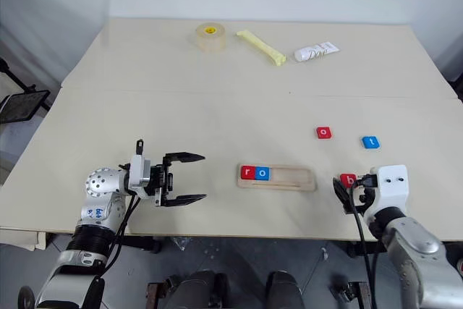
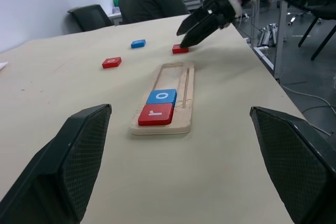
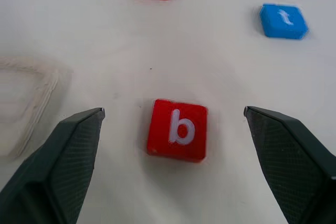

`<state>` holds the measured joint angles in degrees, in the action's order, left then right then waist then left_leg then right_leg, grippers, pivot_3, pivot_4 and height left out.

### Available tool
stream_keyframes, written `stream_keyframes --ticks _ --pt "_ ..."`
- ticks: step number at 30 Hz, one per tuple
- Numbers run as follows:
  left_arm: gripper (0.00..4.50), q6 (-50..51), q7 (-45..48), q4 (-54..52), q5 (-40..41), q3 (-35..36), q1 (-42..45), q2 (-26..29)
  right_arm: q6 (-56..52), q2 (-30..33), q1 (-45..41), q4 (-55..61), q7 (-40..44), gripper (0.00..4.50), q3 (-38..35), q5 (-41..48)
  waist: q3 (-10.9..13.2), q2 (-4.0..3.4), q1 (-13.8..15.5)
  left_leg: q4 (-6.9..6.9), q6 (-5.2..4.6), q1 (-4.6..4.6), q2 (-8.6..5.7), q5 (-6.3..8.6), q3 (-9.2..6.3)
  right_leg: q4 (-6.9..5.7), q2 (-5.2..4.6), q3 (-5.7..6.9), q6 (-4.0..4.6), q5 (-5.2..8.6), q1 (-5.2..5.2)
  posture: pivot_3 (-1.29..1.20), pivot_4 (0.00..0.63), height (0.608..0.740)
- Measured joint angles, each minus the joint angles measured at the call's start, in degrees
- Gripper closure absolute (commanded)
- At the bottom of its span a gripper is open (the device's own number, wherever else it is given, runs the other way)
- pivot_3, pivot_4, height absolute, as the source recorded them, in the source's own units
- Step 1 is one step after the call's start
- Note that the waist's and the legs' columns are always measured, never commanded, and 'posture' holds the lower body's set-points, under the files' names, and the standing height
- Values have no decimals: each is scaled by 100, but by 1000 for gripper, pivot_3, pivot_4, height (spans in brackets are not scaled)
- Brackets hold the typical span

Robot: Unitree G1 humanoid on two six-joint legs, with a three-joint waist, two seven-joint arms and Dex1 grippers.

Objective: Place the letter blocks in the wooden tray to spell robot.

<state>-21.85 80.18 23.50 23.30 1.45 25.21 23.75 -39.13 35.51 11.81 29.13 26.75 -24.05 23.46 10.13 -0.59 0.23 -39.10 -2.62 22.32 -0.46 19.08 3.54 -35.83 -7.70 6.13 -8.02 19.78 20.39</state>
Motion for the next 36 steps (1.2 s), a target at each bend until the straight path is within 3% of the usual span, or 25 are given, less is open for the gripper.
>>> stream_keyframes --ticks 3,6,11,19,24,27,34,36 --pt "0 -9 13 72 -1 -11 88 -8 478 1168 74 -390 1135 32 -114 -32 1 8 -5 -2 -2 -3 2 0 11 19 1 -1 0 0 -8 0 150 740" --pt "0 -30 32 105 -1 -25 120 -23 947 1803 -135 -1056 1906 32 -40 -167 1 11 -15 0 -2 -7 6 -1 13 22 4 1 0 0 -11 0 150 740" --pt "0 -72 67 148 -1 -34 99 -35 2002 2563 -1215 -2490 3230 32 757 -478 3 13 -29 -3 -2 -9 8 -1 16 21 2 4 0 0 -11 0 150 740" --pt "0 -54 -34 -199 1 -21 -267 15 3333 2722 -3053 -4441 4724 32 2279 -1292 6 18 -24 -8 -3 -2 6 -1 7 20 -7 18 0 0 -10 0 150 740" --pt "0 67 -159 -612 2 -18 -597 131 3833 2627 -3461 -5107 5036 32 2735 -1603 6 18 -22 -8 -2 0 6 -1 2 19 -8 23 0 0 -11 0 150 740" --pt "0 121 -223 -748 2 -14 -644 171 3981 2557 -3670 -5365 5128 607 2881 -1775 6 18 -27 -10 -2 0 6 -1 3 19 -8 24 0 0 -11 0 150 740" --pt "0 176 -315 -864 2 -14 -702 192 4166 2436 -3967 -5660 5188 2988 2985 -1938 6 18 -29 -11 -2 -1 7 -1 3 19 -8 25 0 0 -12 0 150 740" --pt "0 179 -327 -876 2 -14 -701 192 4164 2435 -3980 -5664 5189 3035 2989 -1952 6 18 -27 -11 -2 -1 7 -1 2 19 -8 25 0 0 -12 0 150 740"
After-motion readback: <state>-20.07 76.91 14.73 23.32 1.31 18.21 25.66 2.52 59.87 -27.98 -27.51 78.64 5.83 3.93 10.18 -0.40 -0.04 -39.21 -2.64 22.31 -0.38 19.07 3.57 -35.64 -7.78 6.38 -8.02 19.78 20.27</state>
